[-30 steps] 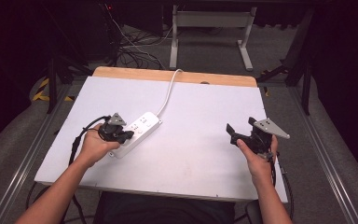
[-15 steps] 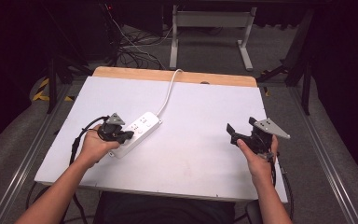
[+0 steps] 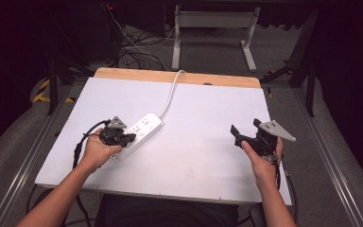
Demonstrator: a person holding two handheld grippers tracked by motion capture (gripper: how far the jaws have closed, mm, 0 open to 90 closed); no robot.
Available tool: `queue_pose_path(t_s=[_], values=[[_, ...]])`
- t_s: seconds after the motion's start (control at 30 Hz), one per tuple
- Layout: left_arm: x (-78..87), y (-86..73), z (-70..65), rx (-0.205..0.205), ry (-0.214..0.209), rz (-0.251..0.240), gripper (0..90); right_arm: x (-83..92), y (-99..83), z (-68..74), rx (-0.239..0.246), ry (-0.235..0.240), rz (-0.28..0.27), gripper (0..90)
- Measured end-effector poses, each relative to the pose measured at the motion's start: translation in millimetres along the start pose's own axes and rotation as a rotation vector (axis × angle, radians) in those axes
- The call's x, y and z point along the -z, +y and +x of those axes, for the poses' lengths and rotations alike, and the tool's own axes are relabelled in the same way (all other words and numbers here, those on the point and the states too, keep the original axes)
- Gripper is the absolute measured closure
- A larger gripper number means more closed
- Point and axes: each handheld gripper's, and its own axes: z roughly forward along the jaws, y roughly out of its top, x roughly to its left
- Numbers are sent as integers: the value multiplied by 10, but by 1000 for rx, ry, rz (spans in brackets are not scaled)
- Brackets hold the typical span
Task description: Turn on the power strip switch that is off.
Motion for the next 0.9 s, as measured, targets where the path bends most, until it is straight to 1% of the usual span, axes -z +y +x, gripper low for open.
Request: queue_pose_path(t_s=[0.17,0.2,0.27,0.33,0.37,0.4,0.57,0.83,0.9], values=[[-4,-5,-14,-2,4,1,900,21,5,-5,-6,-4,-7,64],[-5,-5,-17,4,0,10,900,22,5,-6,-6,-5,-8,64],[-6,-9,-18,-4,10,4,900,23,5,-7,-6,-6,-8,64],[-9,-8,-22,-2,8,4,900,25,6,-6,-7,-6,-9,64],[-9,-7,-19,4,1,6,900,27,7,-3,-7,-4,-8,64],[-7,-5,-17,9,2,8,900,27,7,-3,-7,-4,-8,64],[-6,-6,-11,0,0,6,900,18,6,-3,-4,-5,-6,64],[-7,-2,-14,-3,-1,9,900,37,10,7,-3,-4,-11,64],[-7,-1,-14,3,-1,9,900,43,13,12,-1,-6,-11,64]])
